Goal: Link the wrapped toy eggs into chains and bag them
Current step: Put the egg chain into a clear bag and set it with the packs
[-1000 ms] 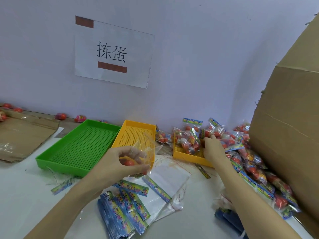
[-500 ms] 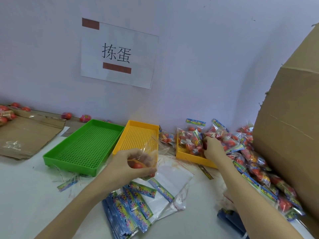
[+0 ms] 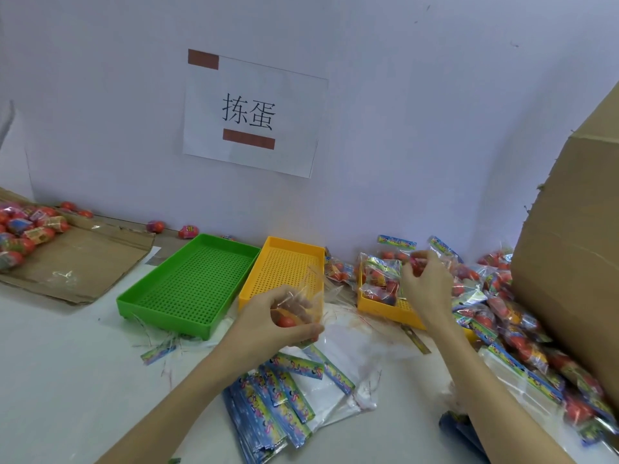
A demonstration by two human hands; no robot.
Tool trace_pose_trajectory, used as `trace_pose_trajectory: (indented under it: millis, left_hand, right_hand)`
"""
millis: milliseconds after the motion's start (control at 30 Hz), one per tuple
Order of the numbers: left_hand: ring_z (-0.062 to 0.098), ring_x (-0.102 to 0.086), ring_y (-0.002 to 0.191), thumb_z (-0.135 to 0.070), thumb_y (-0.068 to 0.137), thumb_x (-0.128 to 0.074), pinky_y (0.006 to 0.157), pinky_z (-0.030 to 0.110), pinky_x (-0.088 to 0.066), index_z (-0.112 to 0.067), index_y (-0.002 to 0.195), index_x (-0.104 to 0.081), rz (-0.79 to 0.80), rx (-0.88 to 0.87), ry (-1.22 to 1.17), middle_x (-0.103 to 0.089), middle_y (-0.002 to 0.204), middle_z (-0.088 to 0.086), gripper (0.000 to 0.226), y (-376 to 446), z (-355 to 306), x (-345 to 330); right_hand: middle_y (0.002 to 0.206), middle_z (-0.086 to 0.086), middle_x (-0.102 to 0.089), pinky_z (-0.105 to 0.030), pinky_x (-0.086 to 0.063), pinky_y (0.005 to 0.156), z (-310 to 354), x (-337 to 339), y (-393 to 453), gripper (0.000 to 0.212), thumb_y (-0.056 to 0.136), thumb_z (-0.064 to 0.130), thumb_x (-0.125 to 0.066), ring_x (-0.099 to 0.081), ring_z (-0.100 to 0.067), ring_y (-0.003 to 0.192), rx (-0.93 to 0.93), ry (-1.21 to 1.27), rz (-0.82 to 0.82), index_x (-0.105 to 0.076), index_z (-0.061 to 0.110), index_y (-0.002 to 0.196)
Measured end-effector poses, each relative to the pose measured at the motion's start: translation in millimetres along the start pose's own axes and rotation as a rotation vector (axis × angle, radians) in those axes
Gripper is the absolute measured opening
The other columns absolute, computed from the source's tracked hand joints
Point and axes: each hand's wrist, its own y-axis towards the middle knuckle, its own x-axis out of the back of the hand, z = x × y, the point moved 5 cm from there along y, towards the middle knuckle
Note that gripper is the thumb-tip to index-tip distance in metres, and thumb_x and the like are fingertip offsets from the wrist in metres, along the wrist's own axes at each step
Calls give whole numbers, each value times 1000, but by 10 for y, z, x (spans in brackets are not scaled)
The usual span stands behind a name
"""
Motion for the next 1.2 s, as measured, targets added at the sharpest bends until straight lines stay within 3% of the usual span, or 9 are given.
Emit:
trace_pose_trajectory:
  millis: [100,267,400,533,667,800,867,1000,1200]
  left_hand:
    - [20,-76,72,-24,74,-96,66,27,-61,-14,96,-60,11,-28,18,-78,94,3,43,-3,13,-30]
    - [10,-64,66,-37,72,-97,64,28,-56,-18,97,-54,43,-59,121,-73,86,-3,54,-20,45,-83]
    - [11,-70,73,-39,71,-96,68,26,-56,-31,105,-57,16,-128,183,-72,94,-7,52,-25,2,-97]
    - [8,-74,83,-37,78,-92,73,20,-55,-38,113,-61,44,-213,258,-74,95,-12,47,-59,-61,-116]
    - [2,-67,73,-37,84,-87,65,12,-47,-39,110,-64,61,-255,285,-68,86,-20,35,-87,-114,-146]
    - [12,-74,82,-46,91,-79,70,30,-60,-35,115,-66,99,-231,240,-74,92,-12,29,-106,-131,-165]
    - [9,-75,80,-41,94,-76,69,26,-59,-37,112,-67,96,-222,233,-75,91,-12,21,-102,-120,-157]
    - [5,-73,75,-27,92,-76,67,24,-57,-35,105,-67,38,-252,319,-74,84,-13,18,-98,-102,-152]
    - [5,-74,73,-30,90,-80,64,24,-57,-32,96,-72,9,-202,323,-76,80,-12,10,-96,-99,-150]
  right_hand:
    - [101,12,-72,-23,-55,74,397,96,-378,18,99,14,-61,-69,-7,94,-1,360,87,-71,29,104]
    - [107,8,-75,-19,-54,77,874,152,-1056,25,101,7,-63,-71,-8,94,205,645,257,-72,21,119]
    - [109,10,-71,-31,-58,78,942,48,-1302,30,94,7,-72,-69,-14,99,369,469,309,-68,20,120]
    - [113,6,-64,-21,-56,77,934,-15,-1381,27,94,11,-72,-65,-11,99,520,315,354,-74,22,118]
    - [114,5,-61,-17,-55,81,907,-73,-1418,33,96,9,-70,-61,-10,106,503,282,403,-73,27,124]
    - [115,7,-63,-13,-51,83,902,-60,-1417,24,102,18,-60,-59,-7,111,481,322,425,-74,22,121]
    - [116,9,-63,-14,-51,82,896,-76,-1438,24,100,25,-65,-60,-9,112,455,366,498,-74,22,122]
    - [110,11,-67,-21,-56,80,904,-105,-1460,26,93,14,-75,-66,-11,103,467,363,469,-73,21,117]
    - [102,15,-72,-22,-53,78,909,-117,-1451,16,95,9,-71,-68,-12,99,489,384,476,-75,22,104]
